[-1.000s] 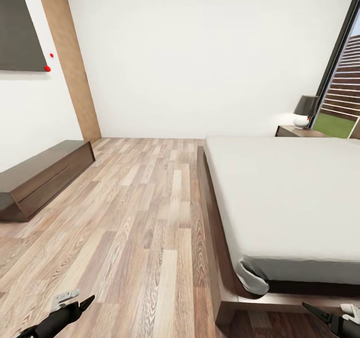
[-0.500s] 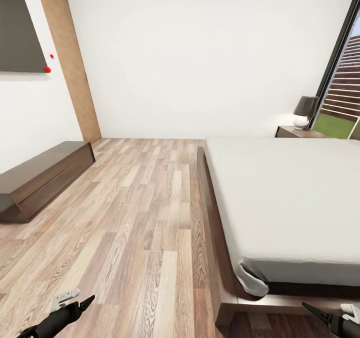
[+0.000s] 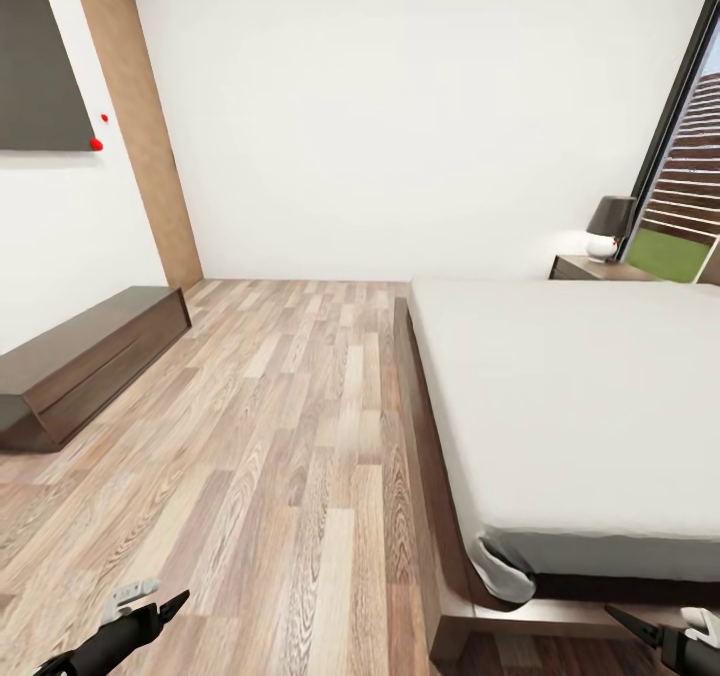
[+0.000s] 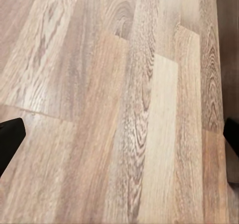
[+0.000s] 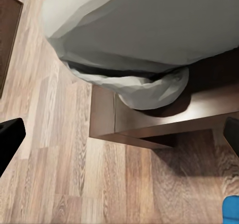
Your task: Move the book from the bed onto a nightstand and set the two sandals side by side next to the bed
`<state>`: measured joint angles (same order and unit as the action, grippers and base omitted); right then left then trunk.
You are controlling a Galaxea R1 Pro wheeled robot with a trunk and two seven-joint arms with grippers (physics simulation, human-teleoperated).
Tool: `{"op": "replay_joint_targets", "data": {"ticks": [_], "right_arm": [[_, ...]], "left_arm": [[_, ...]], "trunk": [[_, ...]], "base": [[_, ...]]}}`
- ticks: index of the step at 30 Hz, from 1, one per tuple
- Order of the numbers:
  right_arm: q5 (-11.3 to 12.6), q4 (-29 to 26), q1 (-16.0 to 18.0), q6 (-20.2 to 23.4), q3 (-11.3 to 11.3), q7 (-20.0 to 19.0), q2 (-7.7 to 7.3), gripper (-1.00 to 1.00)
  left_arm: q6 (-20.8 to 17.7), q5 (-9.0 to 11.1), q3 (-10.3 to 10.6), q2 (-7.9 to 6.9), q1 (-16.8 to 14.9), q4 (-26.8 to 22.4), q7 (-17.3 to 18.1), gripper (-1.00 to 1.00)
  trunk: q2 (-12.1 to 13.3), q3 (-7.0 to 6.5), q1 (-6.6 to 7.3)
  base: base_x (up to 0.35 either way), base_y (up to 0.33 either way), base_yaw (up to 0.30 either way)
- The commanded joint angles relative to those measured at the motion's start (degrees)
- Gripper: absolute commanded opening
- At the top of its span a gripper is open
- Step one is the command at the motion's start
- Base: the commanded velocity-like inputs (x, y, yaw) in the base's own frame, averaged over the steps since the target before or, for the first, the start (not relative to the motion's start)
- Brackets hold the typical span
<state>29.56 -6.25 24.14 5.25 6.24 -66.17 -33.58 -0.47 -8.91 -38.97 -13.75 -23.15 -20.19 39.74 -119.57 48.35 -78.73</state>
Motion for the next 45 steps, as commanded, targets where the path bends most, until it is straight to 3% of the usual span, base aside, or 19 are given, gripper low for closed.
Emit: {"op": "replay_joint_targets", "data": {"ticks": [1, 11, 24, 45], "right_arm": [[-0.2, 0.0, 0.0, 0.6, 0.4, -0.2, 0.0, 1.0], [-0.2, 0.0, 0.0, 0.6, 0.4, -0.2, 0.0, 1.0], [-0.2, 0.0, 0.0, 0.6, 0.4, -0.2, 1.09, 1.0], [-0.2, 0.0, 0.0, 0.6, 0.4, -0.2, 1.15, 1.0]], "left_arm": [[-0.1, -0.6, -0.5, 0.03, -0.1, 0.0, 0.3, 1.0], [-0.1, -0.6, -0.4, 0.03, -0.1, 0.0, 0.3, 1.0], [-0.1, -0.6, -0.4, 0.08, -0.1, 0.0, 0.3, 1.0], [-0.1, -0.6, -0.4, 0.12, -0.1, 0.0, 0.3, 1.0]], "trunk": [[0.4, -0.13, 0.23], [4.4, -1.93, 2.43], [9.6, -4.26, 5.29], [18.0, -8.03, 9.9]], "base": [[0.0, 0.0, 0.0], [0.0, 0.0, 0.0], [0.0, 0.0, 0.0], [0.0, 0.0, 0.0]]}}
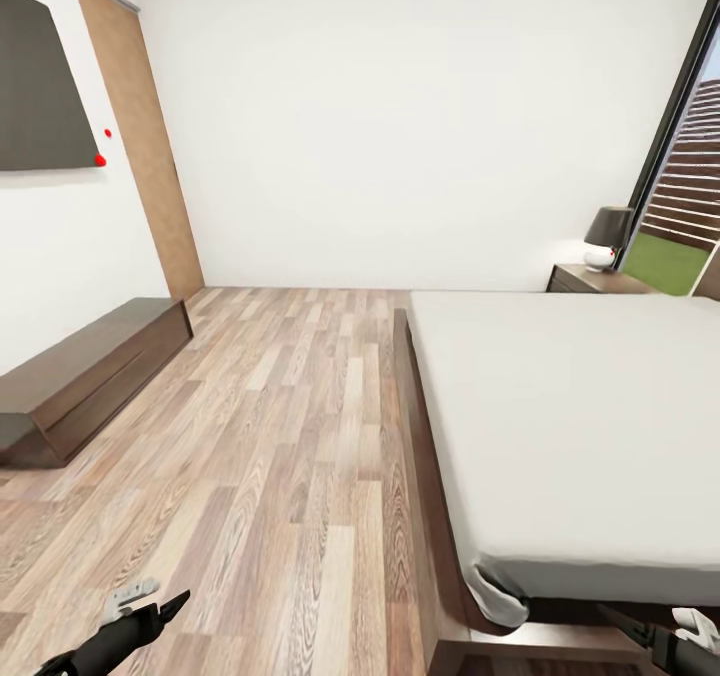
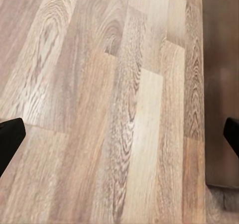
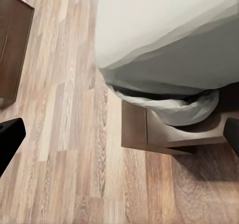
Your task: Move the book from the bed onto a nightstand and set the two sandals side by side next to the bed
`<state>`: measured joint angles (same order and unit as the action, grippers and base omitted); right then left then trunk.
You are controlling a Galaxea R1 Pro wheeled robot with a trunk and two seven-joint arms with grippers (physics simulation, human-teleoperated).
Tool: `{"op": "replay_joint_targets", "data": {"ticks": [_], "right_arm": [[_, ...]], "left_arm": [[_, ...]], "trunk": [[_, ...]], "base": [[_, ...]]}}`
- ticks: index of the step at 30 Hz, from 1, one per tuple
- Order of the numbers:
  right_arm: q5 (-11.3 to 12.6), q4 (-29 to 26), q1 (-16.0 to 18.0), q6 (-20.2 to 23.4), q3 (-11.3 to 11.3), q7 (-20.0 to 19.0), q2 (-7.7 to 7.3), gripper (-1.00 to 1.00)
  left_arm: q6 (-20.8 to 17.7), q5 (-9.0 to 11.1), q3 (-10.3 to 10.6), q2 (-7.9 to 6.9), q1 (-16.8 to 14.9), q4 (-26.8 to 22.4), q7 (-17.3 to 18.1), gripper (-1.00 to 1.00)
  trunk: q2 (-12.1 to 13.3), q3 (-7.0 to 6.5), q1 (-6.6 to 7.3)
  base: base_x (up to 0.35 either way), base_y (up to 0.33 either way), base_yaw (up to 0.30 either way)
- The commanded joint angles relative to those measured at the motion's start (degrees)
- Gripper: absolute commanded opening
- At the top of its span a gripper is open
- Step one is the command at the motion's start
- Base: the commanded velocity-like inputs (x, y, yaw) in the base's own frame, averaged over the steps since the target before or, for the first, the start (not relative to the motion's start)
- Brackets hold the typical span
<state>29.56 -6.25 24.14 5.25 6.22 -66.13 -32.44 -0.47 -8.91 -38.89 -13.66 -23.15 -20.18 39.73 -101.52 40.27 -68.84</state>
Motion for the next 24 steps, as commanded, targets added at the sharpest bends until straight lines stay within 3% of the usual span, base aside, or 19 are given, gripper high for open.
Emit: {"op": "replay_joint_targets", "data": {"ticks": [1, 9, 24], "right_arm": [[-0.2, 0.0, 0.0, 0.6, 0.4, -0.2, 0.0, 1.0], [-0.2, 0.0, 0.0, 0.6, 0.4, -0.2, 0.0, 1.0], [-0.2, 0.0, 0.0, 0.6, 0.4, -0.2, 0.06, 1.0]], "left_arm": [[-0.1, -0.6, -0.5, 0.03, -0.1, 0.0, 0.4, 1.0], [-0.1, -0.6, -0.5, 0.37, -0.1, 0.0, 0.4, 1.0], [0.0, -0.6, -0.5, 0.41, -0.1, 0.6, 0.4, 1.0]], "trunk": [[0.4, -0.13, 0.23], [3.6, -1.57, 1.99], [3.6, -1.57, 1.99]], "base": [[0.0, 0.0, 0.0], [0.0, 0.0, 0.0], [-0.037, 0.0, 0.0]]}}
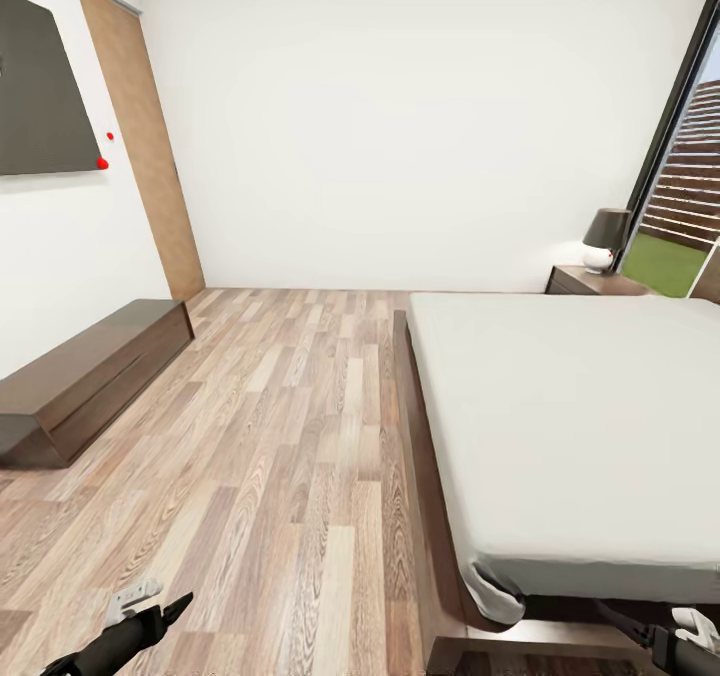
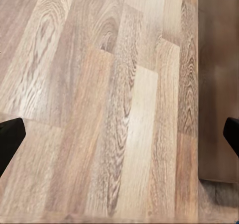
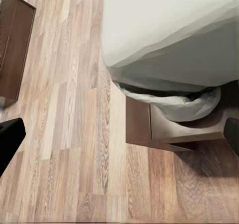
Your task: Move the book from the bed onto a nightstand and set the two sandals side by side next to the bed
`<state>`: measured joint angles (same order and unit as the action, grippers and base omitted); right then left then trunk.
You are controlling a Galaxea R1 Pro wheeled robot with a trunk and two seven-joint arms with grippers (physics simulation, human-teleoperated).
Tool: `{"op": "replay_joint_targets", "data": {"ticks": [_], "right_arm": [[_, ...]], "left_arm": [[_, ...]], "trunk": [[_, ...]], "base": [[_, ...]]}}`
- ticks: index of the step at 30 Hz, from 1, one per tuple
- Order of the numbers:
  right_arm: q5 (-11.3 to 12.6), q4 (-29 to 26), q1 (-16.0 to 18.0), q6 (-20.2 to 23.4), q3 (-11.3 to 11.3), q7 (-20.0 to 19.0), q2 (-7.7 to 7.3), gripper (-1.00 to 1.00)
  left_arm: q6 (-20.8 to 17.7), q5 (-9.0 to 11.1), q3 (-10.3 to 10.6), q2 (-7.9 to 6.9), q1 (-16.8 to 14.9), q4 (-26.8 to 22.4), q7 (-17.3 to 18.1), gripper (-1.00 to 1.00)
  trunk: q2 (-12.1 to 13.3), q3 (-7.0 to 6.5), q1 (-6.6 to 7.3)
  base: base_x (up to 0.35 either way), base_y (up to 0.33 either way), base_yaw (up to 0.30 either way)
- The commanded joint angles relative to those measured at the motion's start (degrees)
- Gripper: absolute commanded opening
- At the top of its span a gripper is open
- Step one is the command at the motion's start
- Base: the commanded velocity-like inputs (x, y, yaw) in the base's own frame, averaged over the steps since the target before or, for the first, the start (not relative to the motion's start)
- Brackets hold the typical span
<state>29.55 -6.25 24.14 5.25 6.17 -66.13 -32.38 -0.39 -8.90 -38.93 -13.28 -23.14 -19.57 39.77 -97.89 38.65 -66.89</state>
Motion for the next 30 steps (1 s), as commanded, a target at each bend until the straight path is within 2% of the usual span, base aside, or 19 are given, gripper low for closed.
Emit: {"op": "replay_joint_targets", "data": {"ticks": [1, 7, 17, 22, 30], "right_arm": [[-0.2, 0.0, 0.0, 0.6, 0.5, -0.2, 0.02, 1.0], [-0.2, 0.0, 0.0, 0.6, 0.5, -0.2, 0.04, 1.0], [-0.2, 0.0, 0.0, 0.6, 0.4, -0.2, 0.04, 1.0], [-0.2, 0.0, 0.0, 0.6, 0.4, -0.2, 0.04, 1.0], [-0.2, 0.0, 0.0, 0.6, 0.5, -0.2, 0.04, 1.0]], "left_arm": [[0.0, -0.6, -0.5, 0.06, -0.1, 0.0, 0.3, 1.0], [0.0, -0.6, -0.5, 0.09, -0.1, 0.1, 0.3, 1.0], [0.0, -0.6, -0.5, 0.1, -0.1, 0.1, 0.2, 1.0], [0.0, -0.7, -0.4, 0.96, -0.1, 0.1, 0.0, 1.0], [0.0, -0.7, -0.4, 1.26, -0.1, 0.1, -1.8, 1.0]], "trunk": [[0.0, 0.05, 0.03], [0.0, 0.05, 0.03], [0.0, 0.05, 0.03], [0.0, 0.05, 0.03], [0.0, 0.05, 0.03]], "base": [[-0.278, 0.0, 0.0], [-0.238, 0.0, 0.0], [-0.025, -0.009, 0.0], [-0.001, -0.206, 0.0], [0.0, -0.272, 0.0]]}}
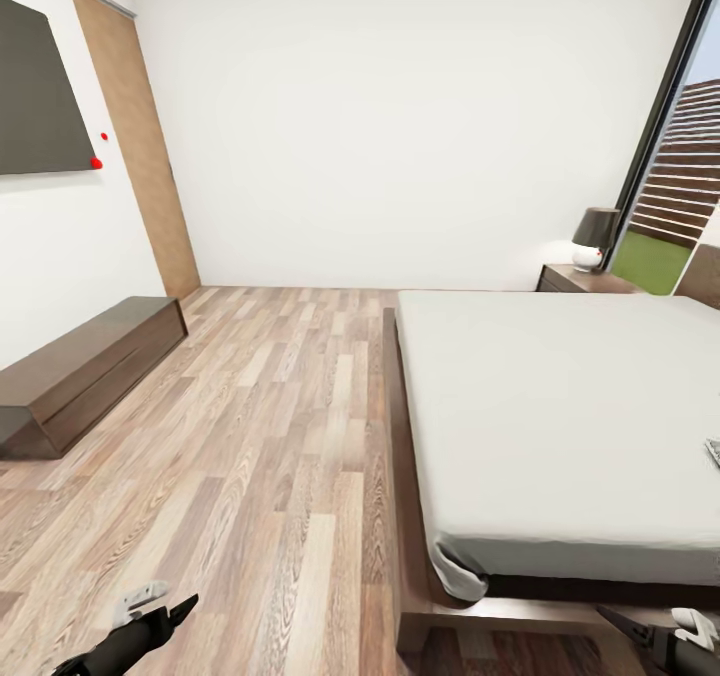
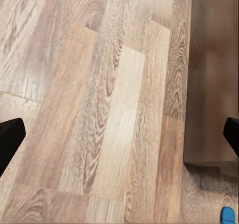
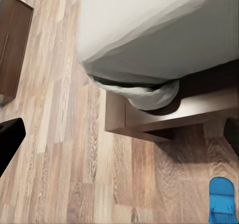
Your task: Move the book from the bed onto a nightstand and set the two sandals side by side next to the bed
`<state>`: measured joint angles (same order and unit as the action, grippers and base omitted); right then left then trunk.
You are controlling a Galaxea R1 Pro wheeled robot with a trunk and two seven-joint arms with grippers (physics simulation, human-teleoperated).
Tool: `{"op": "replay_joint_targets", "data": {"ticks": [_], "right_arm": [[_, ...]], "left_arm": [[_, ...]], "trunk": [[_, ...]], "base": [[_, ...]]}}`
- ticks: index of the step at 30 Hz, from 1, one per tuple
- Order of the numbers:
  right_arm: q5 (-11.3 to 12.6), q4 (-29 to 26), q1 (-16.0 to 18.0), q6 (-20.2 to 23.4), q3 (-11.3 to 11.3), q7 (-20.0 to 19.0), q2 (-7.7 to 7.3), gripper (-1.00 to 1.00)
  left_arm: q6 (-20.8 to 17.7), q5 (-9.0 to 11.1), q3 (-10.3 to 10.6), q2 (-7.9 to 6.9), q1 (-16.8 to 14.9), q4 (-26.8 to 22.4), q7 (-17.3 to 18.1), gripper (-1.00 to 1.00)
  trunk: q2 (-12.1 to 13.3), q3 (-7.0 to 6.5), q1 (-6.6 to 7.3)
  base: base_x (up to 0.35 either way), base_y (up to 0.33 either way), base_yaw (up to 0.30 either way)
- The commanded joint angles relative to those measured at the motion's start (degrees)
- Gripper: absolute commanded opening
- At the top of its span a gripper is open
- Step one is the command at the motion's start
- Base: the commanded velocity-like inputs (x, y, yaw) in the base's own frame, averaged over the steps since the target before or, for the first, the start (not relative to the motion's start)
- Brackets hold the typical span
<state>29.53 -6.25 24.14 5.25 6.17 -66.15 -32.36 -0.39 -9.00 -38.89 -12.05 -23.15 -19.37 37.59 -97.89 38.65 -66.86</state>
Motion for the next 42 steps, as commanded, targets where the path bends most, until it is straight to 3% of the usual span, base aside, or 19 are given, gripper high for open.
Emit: {"op": "replay_joint_targets", "data": {"ticks": [1, 42], "right_arm": [[-0.2, 0.0, 0.0, 0.6, 0.4, -0.2, 0.01, 1.0], [-0.2, 0.0, 0.0, 0.6, 0.4, -0.2, 0.01, 1.0]], "left_arm": [[0.0, -0.6, -0.5, 0.03, -0.1, -0.1, 0.3, 1.0], [0.0, -0.6, -0.5, 0.33, -0.1, -0.1, 0.1, 1.0]], "trunk": [[0.0, 0.05, 0.0], [0.0, 0.05, 0.0]], "base": [[0.0, -0.279, 0.0], [-0.068, -0.266, 0.0]]}}
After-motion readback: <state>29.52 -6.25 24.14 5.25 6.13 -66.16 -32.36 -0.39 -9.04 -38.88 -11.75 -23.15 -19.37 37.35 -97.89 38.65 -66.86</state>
